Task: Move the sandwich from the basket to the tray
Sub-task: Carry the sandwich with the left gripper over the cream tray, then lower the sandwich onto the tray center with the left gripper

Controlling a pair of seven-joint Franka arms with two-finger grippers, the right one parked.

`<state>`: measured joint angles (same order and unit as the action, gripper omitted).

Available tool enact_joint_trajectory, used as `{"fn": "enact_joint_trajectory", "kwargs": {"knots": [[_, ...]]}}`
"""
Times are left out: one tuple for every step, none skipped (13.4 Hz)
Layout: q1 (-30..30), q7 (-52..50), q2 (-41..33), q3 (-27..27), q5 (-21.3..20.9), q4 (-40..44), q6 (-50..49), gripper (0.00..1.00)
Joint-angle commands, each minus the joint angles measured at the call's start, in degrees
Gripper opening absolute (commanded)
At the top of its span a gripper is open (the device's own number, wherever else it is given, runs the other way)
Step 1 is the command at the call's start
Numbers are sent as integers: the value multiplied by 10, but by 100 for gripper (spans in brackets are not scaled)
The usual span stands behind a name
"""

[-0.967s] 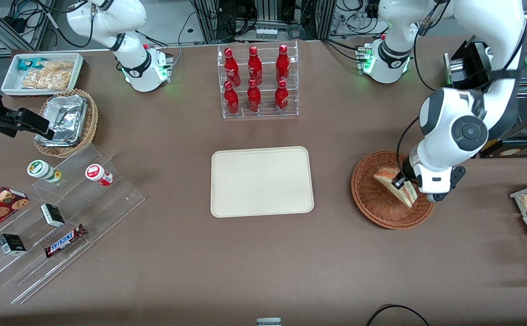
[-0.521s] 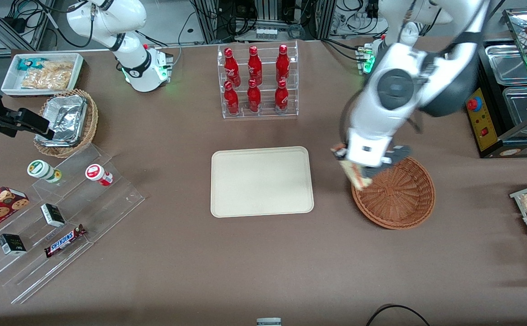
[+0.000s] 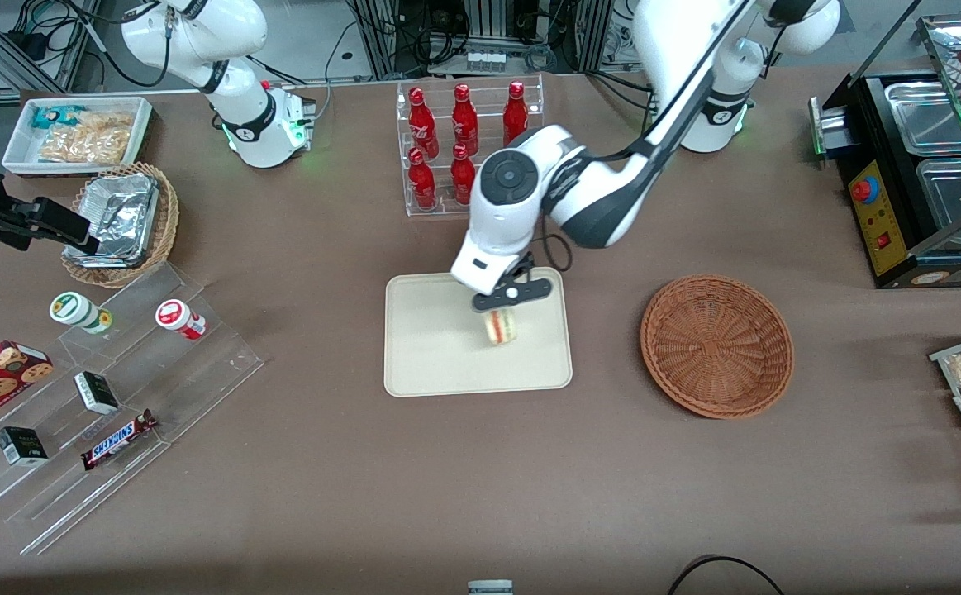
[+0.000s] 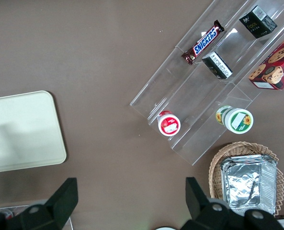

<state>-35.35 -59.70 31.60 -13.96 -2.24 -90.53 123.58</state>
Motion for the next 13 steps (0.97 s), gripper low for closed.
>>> {"fn": "enact_joint_trajectory", "kwargs": {"knots": [[-23,62,42,6,-7,27,9,7],[-27,72,49,6,-7,26,16,8],[-28,74,54,6,-8,24,22,8],[-27,75,59,6,-8,25,25,8],[-26,90,63,7,-8,26,25,8],[-27,108,65,7,-8,25,24,8],[-27,111,71,7,-8,25,25,9],[-29,107,78,7,-8,26,26,9],[-28,106,85,7,-8,28,34,9],[-28,105,89,8,-8,28,50,9],[-28,104,90,8,-8,27,60,9],[-27,103,90,9,-8,27,61,10],[-26,96,90,10,-8,28,62,10]]}}
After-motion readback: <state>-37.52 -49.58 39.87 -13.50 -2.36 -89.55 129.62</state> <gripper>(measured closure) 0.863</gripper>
